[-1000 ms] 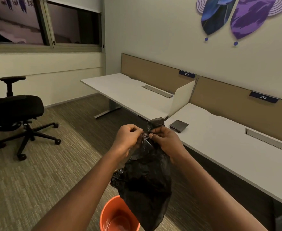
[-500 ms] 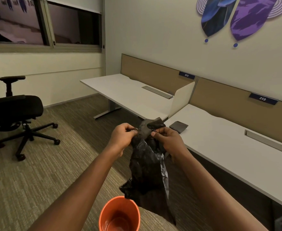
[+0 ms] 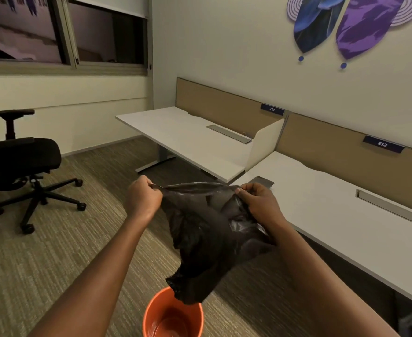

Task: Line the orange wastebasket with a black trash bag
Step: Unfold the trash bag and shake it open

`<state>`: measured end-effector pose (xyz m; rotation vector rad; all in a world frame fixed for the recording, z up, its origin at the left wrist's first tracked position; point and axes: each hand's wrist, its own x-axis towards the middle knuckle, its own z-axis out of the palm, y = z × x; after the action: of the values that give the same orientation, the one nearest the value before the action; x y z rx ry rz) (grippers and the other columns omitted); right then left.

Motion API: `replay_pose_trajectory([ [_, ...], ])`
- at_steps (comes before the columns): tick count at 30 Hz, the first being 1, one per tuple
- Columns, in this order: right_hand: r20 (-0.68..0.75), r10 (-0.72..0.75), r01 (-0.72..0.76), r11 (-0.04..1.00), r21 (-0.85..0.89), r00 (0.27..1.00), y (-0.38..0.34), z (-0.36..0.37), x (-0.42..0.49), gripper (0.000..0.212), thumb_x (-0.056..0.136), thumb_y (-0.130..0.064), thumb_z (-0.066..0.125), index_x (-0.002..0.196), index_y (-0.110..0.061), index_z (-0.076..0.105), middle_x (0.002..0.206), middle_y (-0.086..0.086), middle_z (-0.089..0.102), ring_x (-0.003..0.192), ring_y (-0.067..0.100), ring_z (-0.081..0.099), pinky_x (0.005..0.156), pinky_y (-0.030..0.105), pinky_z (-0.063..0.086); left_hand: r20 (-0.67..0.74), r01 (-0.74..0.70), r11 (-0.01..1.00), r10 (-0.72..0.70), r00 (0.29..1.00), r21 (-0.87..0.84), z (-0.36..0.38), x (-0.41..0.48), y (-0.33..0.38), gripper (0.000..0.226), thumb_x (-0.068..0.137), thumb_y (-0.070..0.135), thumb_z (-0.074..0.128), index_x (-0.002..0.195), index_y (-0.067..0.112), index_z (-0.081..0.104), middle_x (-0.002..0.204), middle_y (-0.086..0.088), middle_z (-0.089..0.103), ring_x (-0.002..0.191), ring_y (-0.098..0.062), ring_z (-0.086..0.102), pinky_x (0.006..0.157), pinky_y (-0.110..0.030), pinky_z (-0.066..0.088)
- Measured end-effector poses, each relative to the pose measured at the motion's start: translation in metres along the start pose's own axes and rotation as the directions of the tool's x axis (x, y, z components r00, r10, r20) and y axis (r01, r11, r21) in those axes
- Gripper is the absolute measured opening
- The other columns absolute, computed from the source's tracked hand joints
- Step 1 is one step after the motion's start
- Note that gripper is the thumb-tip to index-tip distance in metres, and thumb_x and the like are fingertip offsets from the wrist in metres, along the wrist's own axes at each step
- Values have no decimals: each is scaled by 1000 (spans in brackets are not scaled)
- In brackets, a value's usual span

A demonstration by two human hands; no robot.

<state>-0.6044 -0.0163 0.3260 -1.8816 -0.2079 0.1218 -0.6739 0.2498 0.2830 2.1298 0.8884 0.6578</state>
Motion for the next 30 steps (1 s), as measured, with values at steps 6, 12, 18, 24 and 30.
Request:
replay_pose_trajectory([
  [6,4,-115,115,989,-95,993,-9,13,6,14,96,-35,64,103,-23,66,99,1,72,86,12,67,63,19,48,116,-428,876,412,904,222,2,-9,30,96,80,30,72,157,26,15,158,-21,24,141,-40,34,108,-51,41],
  [12,331,-323,412,878,-245,886,-29,28,-1,13,94,-39,66,104,-30,66,94,-9,73,81,1,68,69,15,49,507,-544,832,518,689,-112,17,-20,70,47,86,22,66,129,39,58,121,2,67,122,-23,59,107,-48,45],
  [18,424,-3,389,404,-828,906,-18,-4,1,44,85,-43,69,122,-26,53,95,-7,62,87,15,60,64,26,47,252,-93,933,189,949,-348,9,2,51,23,88,16,48,90,26,68,88,-1,71,84,-20,68,79,-46,61],
  [24,279,365,9,593,-805,888,18,-3,9,29,98,-25,58,117,-4,68,88,10,74,69,17,65,64,30,56,289,-72,970,140,947,-233,3,8,37,26,85,17,45,86,26,69,80,4,69,77,-18,67,73,-35,57],
  [30,229,169,-74,925,-374,959,8,46,-7,120,55,-103,42,144,-23,42,129,7,63,103,23,67,71,34,57,371,-49,987,105,923,-156,5,-4,51,29,92,31,48,92,18,74,89,-7,73,86,-27,67,83,-40,56],
])
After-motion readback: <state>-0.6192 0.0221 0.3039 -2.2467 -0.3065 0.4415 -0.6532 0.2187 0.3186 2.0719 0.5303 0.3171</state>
